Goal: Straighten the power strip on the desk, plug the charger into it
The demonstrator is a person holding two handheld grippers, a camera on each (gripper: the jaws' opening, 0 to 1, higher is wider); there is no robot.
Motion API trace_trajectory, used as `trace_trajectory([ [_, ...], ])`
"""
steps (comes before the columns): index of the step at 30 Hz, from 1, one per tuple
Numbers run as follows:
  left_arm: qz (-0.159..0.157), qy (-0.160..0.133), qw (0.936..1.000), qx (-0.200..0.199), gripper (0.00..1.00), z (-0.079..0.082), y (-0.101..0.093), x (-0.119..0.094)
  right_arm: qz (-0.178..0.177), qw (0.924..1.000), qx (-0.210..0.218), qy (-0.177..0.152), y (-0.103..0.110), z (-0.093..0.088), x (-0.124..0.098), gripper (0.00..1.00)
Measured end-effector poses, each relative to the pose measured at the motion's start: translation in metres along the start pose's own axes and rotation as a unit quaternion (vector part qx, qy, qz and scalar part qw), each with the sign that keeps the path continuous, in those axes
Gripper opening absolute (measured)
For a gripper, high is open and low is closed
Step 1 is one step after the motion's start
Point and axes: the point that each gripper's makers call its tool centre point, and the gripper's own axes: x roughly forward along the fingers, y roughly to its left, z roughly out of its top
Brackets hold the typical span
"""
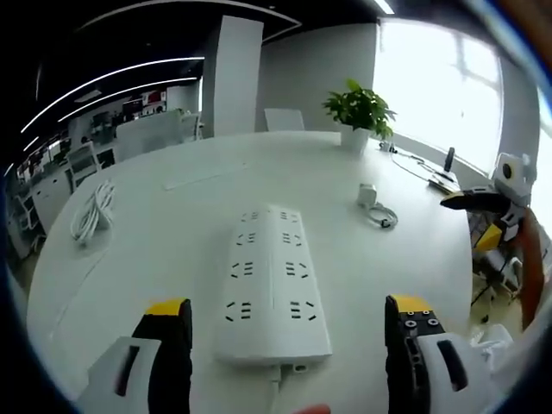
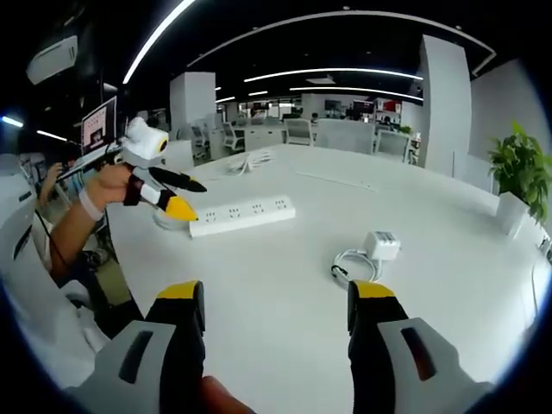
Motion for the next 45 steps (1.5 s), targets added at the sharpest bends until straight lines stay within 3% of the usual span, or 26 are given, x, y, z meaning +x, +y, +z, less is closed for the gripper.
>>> trace_trajectory([
  [18,-0.003,0.027,0.9996,-0.014,0.90,-0.007,0.008,0.019,0.003,1.0000,0.003,0.003,0.000,-0.003,0.003,0.66],
  [45,0.007,0.051,0.9986,0.013,0.84,-0.014,0.011,0.031,0.006,0.9999,0.008,0.006,0.001,-0.007,0.006,0.66],
])
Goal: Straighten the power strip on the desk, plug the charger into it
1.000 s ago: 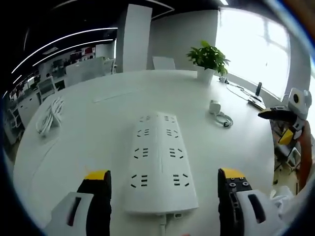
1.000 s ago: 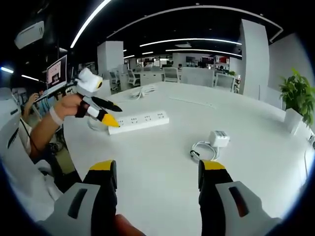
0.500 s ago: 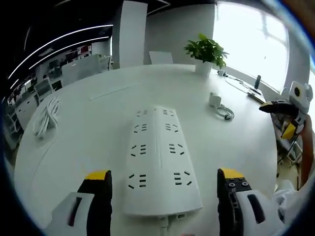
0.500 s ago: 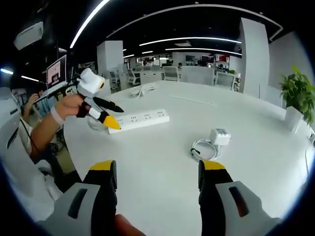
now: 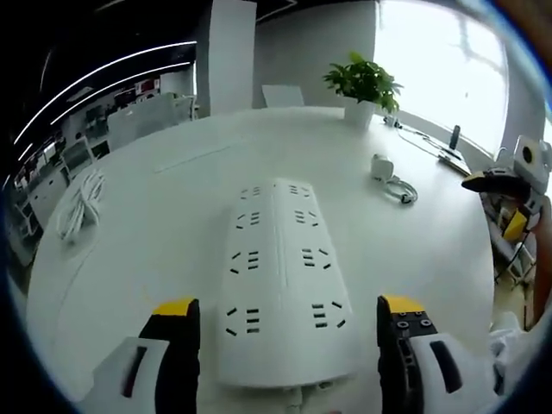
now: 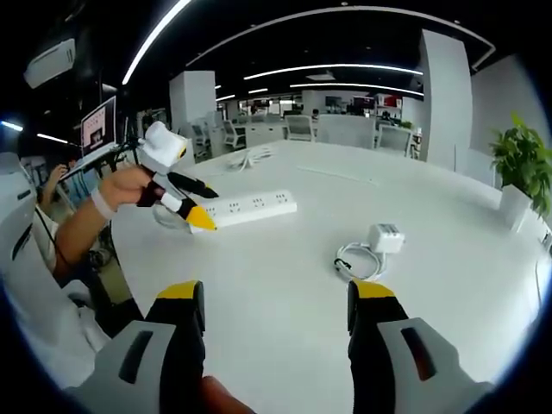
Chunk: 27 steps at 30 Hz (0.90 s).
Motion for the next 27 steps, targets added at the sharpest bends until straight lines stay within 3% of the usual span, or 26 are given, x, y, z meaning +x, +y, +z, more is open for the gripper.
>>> trace_trajectory([
  [4,0.000,0.007,1.0000,0.005,0.83,-0.0033,0.0004,0.0026,-0.001,1.0000,0.001,0.002,-0.0005,-0.0017,0.0000,0.65],
  [7,0.002,0.011,0.9999,0.007,0.77,-0.0046,0.0018,0.0042,-0.001,1.0000,0.000,0.003,-0.0011,-0.0019,-0.0003,0.65],
  [27,-0.002,0.008,0.9998,0.020,0.75,-0.0039,0.0019,0.0108,0.009,0.9999,-0.005,0.008,0.0038,-0.0044,0.0032,0.65],
])
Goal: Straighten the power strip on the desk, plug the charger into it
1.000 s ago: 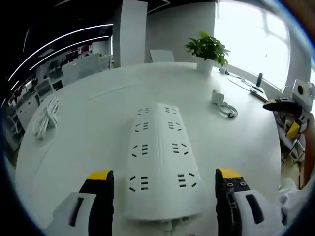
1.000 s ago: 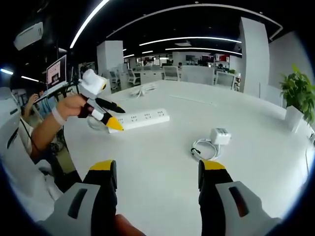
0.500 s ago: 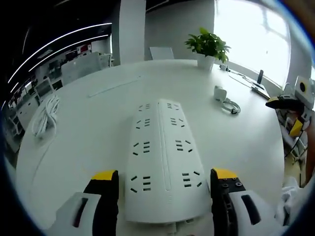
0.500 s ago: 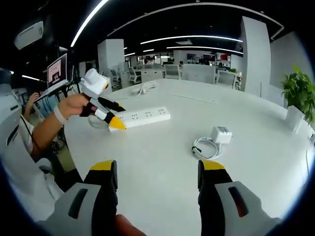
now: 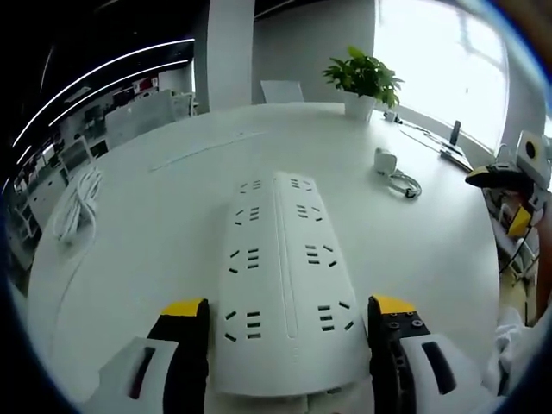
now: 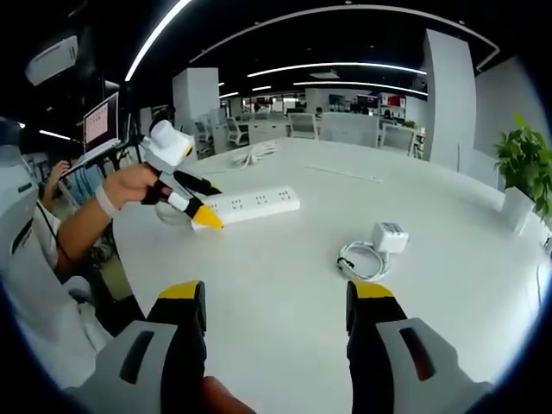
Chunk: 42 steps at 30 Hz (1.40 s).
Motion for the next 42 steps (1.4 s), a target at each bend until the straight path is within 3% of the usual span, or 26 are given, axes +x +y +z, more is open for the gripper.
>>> trace_trajectory([
  [34,-0.003,-0.004,0.9999,-0.009,0.74,0.000,-0.002,0.002,0.019,0.9996,-0.015,-0.015,0.007,0.015,0.005,0.65],
  [42,-0.003,-0.005,0.9999,-0.009,0.74,0.000,-0.002,0.003,0.020,0.9979,-0.055,-0.029,0.009,0.026,0.010,0.64],
])
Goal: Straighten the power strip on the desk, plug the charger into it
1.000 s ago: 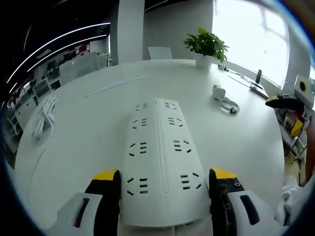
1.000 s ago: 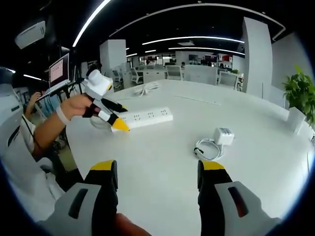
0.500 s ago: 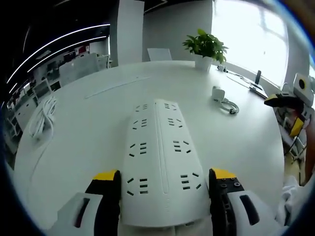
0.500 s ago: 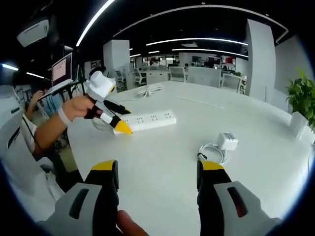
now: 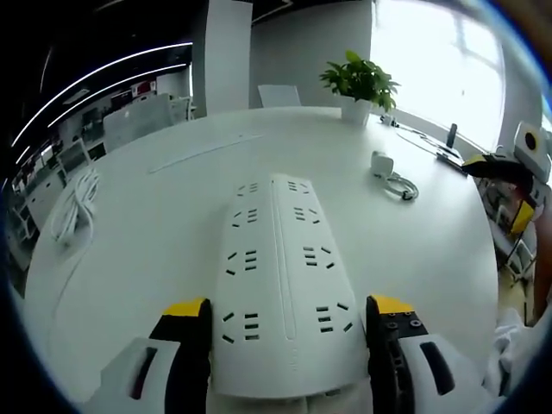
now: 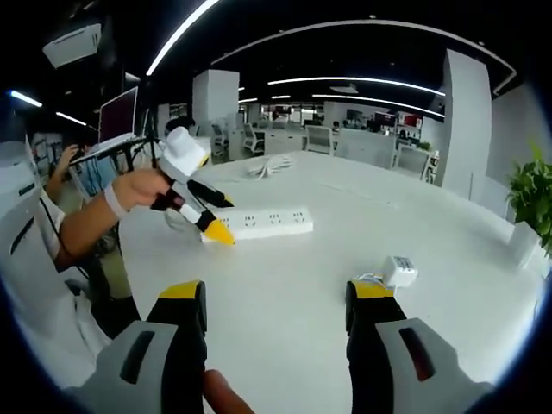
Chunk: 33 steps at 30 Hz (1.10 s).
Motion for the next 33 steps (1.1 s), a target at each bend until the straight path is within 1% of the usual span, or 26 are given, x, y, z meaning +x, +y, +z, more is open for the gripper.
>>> trace_trajectory([
  [2,0.000,-0.001,1.0000,0.000,0.74,0.000,0.000,0.000,0.002,0.9999,-0.014,-0.005,0.000,0.005,0.001,0.64],
  [6,-0.001,-0.001,1.0000,0.000,0.74,0.000,0.000,0.000,0.000,0.9995,-0.030,-0.007,-0.001,0.008,0.003,0.65],
  [8,-0.001,-0.001,1.0000,0.000,0.74,0.000,0.000,0.000,-0.004,0.9994,-0.035,0.001,-0.003,0.008,0.006,0.65],
  [11,-0.001,-0.001,1.0000,0.000,0.74,0.000,0.000,0.000,0.001,0.9991,-0.042,0.012,-0.001,0.007,0.009,0.65],
  [20,-0.001,-0.001,1.0000,0.000,0.74,0.001,0.000,0.000,0.006,0.9951,-0.091,0.040,-0.004,0.010,0.017,0.65],
  [23,0.000,-0.002,1.0000,0.001,0.74,0.001,0.000,0.000,0.008,0.9933,-0.108,0.042,-0.005,0.012,0.020,0.65],
  [30,0.001,-0.005,1.0000,0.000,0.74,0.002,0.000,0.000,0.009,0.9900,-0.130,0.053,-0.016,0.017,0.029,0.65],
  [33,0.000,-0.005,1.0000,-0.001,0.74,0.002,0.001,0.000,0.012,0.9881,-0.142,0.058,-0.018,0.018,0.034,0.65],
])
